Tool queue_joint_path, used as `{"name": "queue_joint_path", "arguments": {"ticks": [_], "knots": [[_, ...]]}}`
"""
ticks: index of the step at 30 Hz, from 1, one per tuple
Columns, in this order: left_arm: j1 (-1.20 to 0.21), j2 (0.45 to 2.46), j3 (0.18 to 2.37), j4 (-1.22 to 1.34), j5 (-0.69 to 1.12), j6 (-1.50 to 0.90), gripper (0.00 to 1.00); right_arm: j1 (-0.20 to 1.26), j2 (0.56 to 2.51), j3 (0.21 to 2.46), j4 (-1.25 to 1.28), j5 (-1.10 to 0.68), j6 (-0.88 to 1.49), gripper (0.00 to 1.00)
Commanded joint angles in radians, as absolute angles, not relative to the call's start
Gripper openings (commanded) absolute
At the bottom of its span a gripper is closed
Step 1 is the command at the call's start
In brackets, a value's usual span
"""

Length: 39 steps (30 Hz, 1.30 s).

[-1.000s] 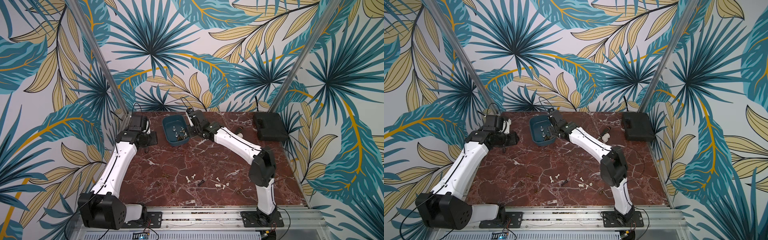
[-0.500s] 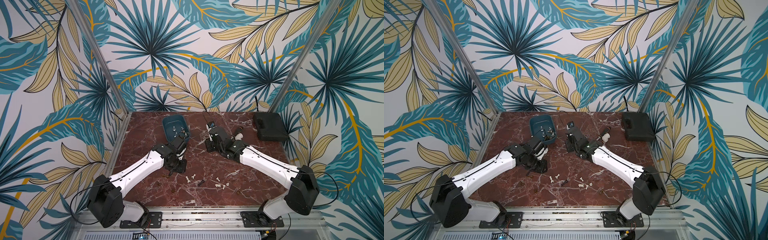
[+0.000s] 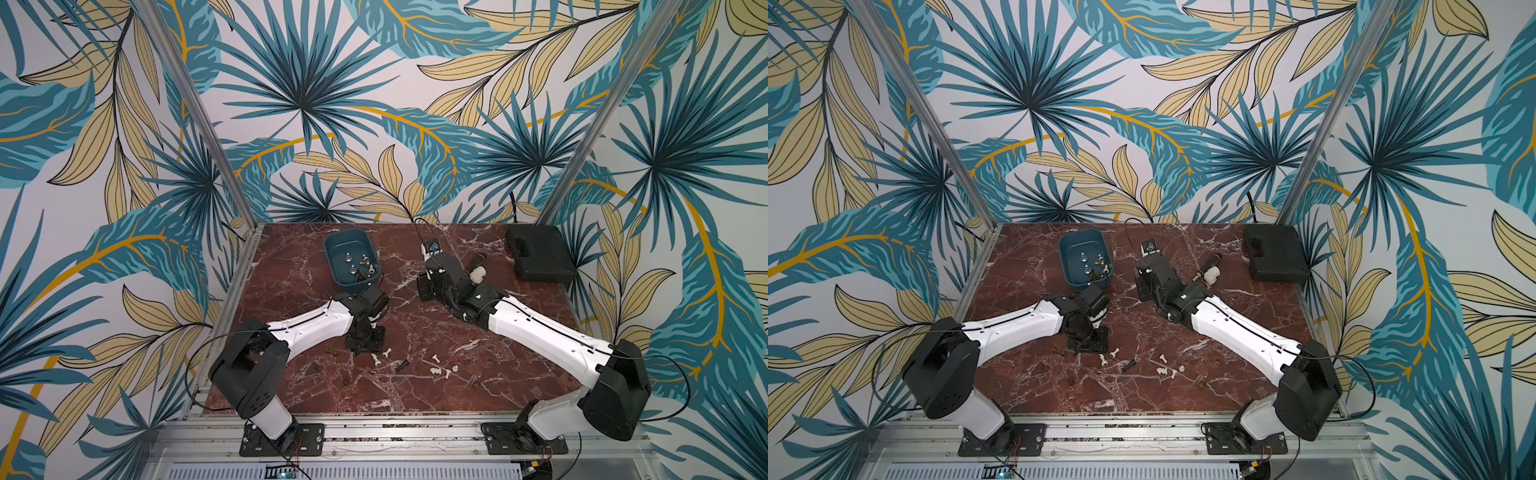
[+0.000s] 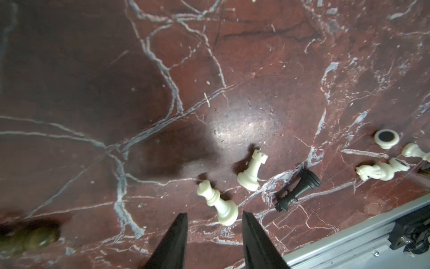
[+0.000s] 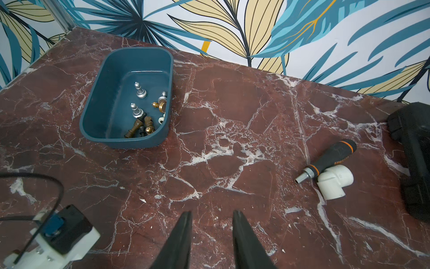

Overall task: Put the chess pieces into the storage box
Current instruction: Pick up the chess piece at the center of the board.

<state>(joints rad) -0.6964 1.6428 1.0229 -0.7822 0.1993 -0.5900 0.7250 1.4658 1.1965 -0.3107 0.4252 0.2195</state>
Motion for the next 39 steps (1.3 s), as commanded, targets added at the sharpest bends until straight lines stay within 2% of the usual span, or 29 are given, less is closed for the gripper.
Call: {"name": "queue_joint_path", "arguments": {"ticks": [1,12,18,32,39], "knots": [[-0.709,1.676,1.014,-0.747,0.202,-0.604,0.43,0.719,1.488,1.186,-0.296,0.449,0.202,0.34],[-0.716,1.727,1.025,-0.796,0.149,-0.571,0.39,0.719,1.502,1.195,-0.311,0.455,0.189,0.34],[-0.726,1.749,1.039,-0.845,0.097,-0.557,0.29,0.719,1.514,1.211,-0.314,0.458,0.177,0.34],[-0.748,1.735,1.059,-0.883,0.052,-0.552,0.15,0.718,1.528,1.215,-0.314,0.473,0.168,0.34],[-0.748,1.696,1.122,-0.915,0.013,-0.539,0.04,0.719,1.522,1.208,-0.316,0.481,0.17,0.34]]}}
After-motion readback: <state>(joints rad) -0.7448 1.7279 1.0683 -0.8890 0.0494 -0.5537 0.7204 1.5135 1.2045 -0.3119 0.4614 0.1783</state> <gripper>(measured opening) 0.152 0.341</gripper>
